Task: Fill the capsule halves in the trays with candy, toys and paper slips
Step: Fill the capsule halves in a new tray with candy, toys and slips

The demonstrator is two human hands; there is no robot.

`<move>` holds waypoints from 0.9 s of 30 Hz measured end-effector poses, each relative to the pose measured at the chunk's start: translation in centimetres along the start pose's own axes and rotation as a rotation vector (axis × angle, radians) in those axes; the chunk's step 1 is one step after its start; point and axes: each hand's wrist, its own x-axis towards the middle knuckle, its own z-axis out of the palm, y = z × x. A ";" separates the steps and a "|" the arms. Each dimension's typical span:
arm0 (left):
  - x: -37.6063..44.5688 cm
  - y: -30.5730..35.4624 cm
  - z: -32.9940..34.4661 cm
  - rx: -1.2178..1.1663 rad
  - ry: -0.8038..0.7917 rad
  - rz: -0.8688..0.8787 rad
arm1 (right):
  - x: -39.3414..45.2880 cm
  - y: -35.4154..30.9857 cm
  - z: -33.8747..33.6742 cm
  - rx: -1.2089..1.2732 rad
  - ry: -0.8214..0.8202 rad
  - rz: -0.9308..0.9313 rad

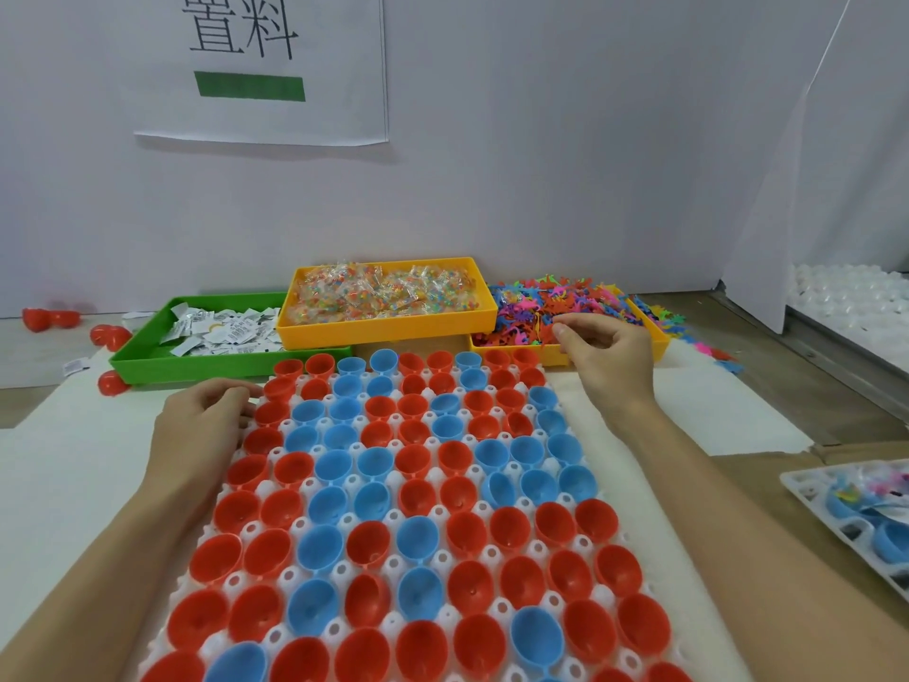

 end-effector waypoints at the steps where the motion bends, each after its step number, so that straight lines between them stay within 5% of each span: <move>1: 0.0 0.0 0.0 0.002 0.001 0.002 | 0.3 0.0 0.1 -0.036 -0.008 -0.027; 13: 0.2 -0.1 0.1 0.017 0.001 0.014 | 0.9 1.5 1.7 -0.349 -0.103 -0.098; 27: 0.2 -0.1 0.2 0.020 0.005 0.010 | 1.0 1.2 1.5 -0.439 -0.151 -0.119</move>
